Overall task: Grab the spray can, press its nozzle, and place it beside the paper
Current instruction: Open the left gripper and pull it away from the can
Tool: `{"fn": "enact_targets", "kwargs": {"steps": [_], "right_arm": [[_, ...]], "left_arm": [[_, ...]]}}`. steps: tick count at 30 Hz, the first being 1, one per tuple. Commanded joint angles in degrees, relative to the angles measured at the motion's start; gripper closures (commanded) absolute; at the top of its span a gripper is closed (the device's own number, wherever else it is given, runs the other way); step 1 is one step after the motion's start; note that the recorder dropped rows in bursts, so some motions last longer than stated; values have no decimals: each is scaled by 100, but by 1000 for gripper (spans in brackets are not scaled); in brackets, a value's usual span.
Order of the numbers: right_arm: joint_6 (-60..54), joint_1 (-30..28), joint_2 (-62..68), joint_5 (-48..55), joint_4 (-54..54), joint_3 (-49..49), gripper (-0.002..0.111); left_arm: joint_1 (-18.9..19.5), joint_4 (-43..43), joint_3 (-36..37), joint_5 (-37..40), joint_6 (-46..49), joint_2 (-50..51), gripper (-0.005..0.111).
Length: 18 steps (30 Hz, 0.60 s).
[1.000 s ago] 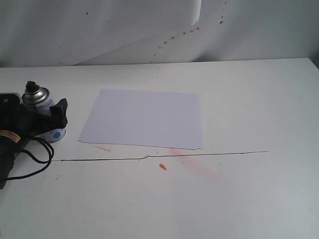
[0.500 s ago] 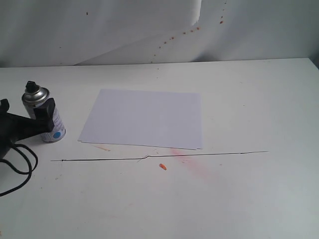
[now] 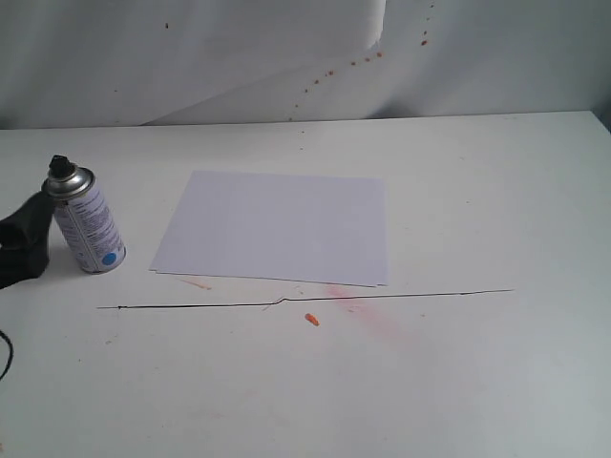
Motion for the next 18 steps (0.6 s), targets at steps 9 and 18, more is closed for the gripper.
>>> {"fn": "enact_targets", "kwargs": {"steps": [9, 18], "right_arm": [[12, -15, -19, 22, -51, 28, 108], [22, -15, -19, 22, -51, 28, 108]], "left_arm": [[-11, 491, 415, 1212, -244, -3372, 106], [-11, 1777, -538, 5457, -1173, -5696, 107]]}}
